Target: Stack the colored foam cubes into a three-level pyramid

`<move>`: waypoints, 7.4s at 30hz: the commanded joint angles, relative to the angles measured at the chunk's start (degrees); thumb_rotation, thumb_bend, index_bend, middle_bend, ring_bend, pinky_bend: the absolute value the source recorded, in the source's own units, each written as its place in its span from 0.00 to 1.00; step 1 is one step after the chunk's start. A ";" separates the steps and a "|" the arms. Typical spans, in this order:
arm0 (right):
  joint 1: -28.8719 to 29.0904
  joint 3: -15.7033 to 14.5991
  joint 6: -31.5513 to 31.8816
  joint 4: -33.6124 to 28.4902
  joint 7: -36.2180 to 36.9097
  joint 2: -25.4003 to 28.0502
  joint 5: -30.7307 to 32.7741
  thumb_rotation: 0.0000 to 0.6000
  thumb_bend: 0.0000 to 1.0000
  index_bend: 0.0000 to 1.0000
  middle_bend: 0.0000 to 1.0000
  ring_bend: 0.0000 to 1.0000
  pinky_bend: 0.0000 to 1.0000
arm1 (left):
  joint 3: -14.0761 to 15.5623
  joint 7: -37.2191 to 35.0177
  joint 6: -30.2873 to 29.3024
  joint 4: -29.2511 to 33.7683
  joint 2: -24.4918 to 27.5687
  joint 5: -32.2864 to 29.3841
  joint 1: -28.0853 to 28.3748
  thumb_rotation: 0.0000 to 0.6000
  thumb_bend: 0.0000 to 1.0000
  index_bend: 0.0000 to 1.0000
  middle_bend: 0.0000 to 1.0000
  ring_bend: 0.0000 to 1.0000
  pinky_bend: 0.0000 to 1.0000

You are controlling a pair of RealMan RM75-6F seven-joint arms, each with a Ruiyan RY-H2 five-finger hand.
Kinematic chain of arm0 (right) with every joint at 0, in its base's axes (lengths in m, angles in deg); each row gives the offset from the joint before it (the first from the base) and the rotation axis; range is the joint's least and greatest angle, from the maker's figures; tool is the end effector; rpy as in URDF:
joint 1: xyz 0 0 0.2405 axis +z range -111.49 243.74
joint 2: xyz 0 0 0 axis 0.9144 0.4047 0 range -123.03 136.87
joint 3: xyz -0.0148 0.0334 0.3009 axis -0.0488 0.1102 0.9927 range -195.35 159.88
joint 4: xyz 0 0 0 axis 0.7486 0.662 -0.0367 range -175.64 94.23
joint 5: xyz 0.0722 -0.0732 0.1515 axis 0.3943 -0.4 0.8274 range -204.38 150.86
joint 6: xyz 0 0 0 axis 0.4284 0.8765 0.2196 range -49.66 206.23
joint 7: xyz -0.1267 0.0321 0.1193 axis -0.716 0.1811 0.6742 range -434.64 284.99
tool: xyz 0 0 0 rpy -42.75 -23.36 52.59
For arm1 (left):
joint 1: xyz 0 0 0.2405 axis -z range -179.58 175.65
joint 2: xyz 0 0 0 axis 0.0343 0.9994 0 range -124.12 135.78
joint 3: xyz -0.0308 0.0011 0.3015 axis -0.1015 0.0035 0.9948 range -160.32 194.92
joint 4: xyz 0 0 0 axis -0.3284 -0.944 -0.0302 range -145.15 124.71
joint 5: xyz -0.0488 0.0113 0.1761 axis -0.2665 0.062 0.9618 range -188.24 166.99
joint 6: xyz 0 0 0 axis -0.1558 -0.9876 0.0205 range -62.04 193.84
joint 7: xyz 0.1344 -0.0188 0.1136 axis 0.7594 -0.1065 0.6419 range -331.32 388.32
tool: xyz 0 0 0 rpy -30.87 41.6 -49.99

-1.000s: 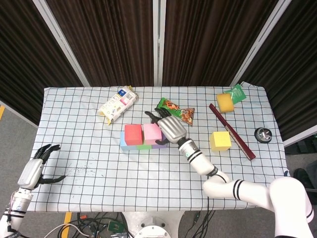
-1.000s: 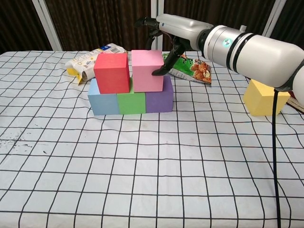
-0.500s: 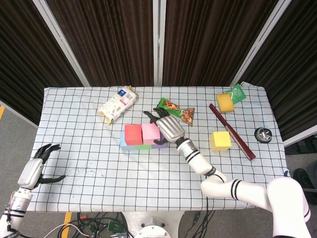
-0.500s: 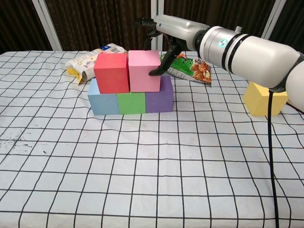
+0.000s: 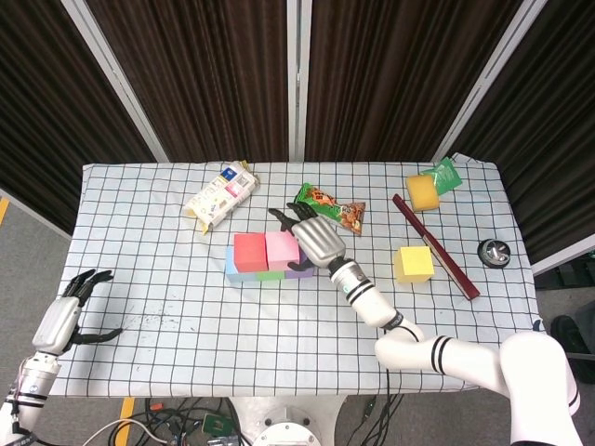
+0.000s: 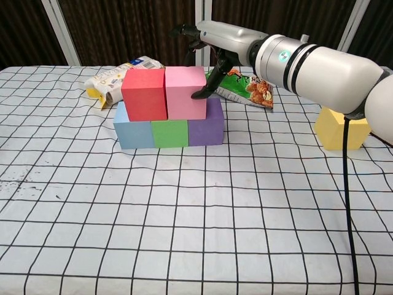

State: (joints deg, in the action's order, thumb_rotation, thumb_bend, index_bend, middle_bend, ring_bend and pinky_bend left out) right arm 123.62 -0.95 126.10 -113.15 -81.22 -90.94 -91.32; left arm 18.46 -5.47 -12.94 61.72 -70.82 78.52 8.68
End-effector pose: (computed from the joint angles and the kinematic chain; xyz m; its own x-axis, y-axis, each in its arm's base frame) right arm -0.0604 -0.4512 -0.0438 0.2972 -0.2851 0.9113 -0.8538 -0.5065 0.1200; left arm -0.3728 0.2425 0.1229 -0.0230 0.1785 0.9837 0.9977 -0.0593 0.0341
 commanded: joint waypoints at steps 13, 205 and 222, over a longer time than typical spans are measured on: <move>-0.11 0.32 0.12 0.02 -0.10 -0.24 0.31 1.00 0.18 0.00 0.41 0.00 0.00 | 0.03 0.15 -0.04 0.00 0.05 0.01 -0.01 1.00 0.00 0.11 0.16 0.03 0.01; 37.38 -7.05 -5.03 -17.28 -33.73 19.98 59.94 1.00 0.04 0.00 0.57 0.11 0.00 | -3.50 8.80 -5.10 0.01 -2.12 -1.61 -0.63 1.00 0.00 0.11 0.16 0.03 0.01; 44.57 -7.52 -3.25 -15.37 -40.69 18.63 73.54 1.00 0.05 0.00 0.57 0.11 0.00 | -3.49 5.36 -5.45 -0.15 -1.20 -0.97 -0.63 1.00 0.00 0.11 0.16 0.03 0.01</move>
State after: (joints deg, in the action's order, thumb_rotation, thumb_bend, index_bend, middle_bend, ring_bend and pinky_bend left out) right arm 167.49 -8.45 122.64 -128.85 -121.13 -71.96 -18.68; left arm 14.97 -0.11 -18.38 61.57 -72.02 77.55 8.05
